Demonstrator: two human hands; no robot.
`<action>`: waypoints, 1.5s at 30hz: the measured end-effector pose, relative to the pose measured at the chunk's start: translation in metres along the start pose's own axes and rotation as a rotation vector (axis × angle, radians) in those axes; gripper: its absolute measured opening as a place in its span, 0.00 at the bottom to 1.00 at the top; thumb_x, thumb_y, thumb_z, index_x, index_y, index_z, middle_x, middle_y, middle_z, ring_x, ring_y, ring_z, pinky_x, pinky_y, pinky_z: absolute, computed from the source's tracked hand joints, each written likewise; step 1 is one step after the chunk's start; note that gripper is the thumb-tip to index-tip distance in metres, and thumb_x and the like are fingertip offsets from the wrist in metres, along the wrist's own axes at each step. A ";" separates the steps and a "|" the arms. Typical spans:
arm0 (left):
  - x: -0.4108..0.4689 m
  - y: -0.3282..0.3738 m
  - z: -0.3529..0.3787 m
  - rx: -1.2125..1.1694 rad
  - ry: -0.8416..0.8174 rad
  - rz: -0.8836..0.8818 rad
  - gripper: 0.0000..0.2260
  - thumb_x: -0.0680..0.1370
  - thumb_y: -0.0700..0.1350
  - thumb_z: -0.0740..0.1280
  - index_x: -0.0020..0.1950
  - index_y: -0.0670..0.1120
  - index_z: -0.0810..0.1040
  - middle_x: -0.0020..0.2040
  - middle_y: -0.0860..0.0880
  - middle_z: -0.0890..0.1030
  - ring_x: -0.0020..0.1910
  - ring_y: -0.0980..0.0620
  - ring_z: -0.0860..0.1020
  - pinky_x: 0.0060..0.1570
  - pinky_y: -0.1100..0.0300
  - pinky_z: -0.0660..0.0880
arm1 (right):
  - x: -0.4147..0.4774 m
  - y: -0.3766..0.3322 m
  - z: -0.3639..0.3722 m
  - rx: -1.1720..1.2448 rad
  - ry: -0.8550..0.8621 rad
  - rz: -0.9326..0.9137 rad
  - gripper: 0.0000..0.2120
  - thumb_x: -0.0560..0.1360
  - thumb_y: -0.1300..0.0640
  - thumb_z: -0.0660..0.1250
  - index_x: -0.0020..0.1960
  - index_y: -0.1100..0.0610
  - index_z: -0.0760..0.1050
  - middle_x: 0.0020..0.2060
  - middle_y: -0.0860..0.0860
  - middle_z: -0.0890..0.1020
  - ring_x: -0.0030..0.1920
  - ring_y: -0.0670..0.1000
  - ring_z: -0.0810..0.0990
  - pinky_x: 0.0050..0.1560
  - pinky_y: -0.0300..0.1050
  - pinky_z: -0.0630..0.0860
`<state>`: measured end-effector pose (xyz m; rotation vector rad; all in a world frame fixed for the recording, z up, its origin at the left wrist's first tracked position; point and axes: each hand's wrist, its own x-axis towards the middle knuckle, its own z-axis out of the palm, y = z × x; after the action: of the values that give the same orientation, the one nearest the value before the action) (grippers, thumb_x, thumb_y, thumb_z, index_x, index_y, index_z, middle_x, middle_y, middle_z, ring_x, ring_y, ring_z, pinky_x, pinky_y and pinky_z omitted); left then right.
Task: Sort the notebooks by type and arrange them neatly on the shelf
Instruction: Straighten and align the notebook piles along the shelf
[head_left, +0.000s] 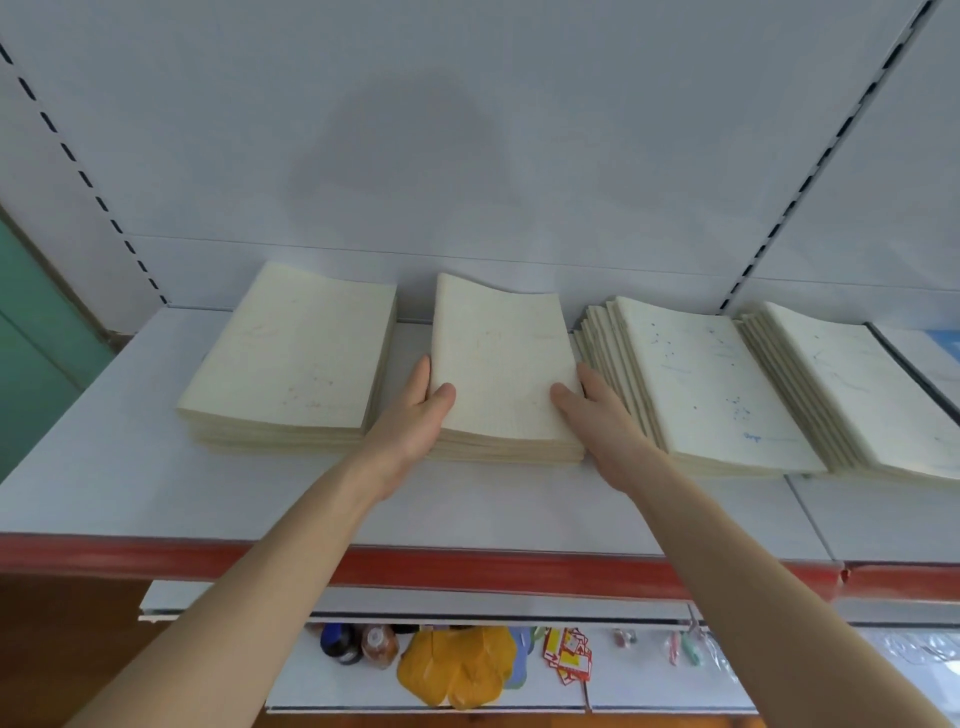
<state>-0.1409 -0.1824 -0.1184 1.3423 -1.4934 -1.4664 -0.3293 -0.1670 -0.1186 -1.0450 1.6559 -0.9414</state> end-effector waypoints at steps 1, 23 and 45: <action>-0.001 0.000 0.000 0.014 -0.001 0.012 0.20 0.82 0.44 0.53 0.75 0.51 0.56 0.71 0.57 0.65 0.69 0.57 0.64 0.70 0.57 0.59 | -0.001 -0.001 0.001 -0.010 0.001 -0.004 0.21 0.80 0.55 0.54 0.72 0.54 0.58 0.61 0.46 0.70 0.61 0.51 0.71 0.63 0.48 0.69; -0.014 -0.048 -0.002 0.523 0.125 0.367 0.42 0.75 0.34 0.68 0.69 0.63 0.40 0.50 0.51 0.71 0.50 0.50 0.75 0.51 0.67 0.67 | -0.034 0.020 -0.010 -0.601 -0.064 -0.240 0.39 0.75 0.63 0.66 0.76 0.52 0.46 0.67 0.54 0.68 0.60 0.53 0.73 0.59 0.40 0.67; -0.019 -0.043 0.000 0.473 0.157 0.317 0.40 0.74 0.33 0.67 0.74 0.55 0.47 0.43 0.48 0.72 0.38 0.55 0.71 0.41 0.73 0.67 | -0.039 0.018 -0.004 -0.647 -0.077 -0.210 0.37 0.77 0.63 0.62 0.76 0.52 0.43 0.66 0.55 0.67 0.52 0.46 0.66 0.49 0.33 0.61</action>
<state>-0.1263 -0.1587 -0.1557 1.3626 -1.9163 -0.8196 -0.3294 -0.1238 -0.1223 -1.6880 1.8559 -0.4788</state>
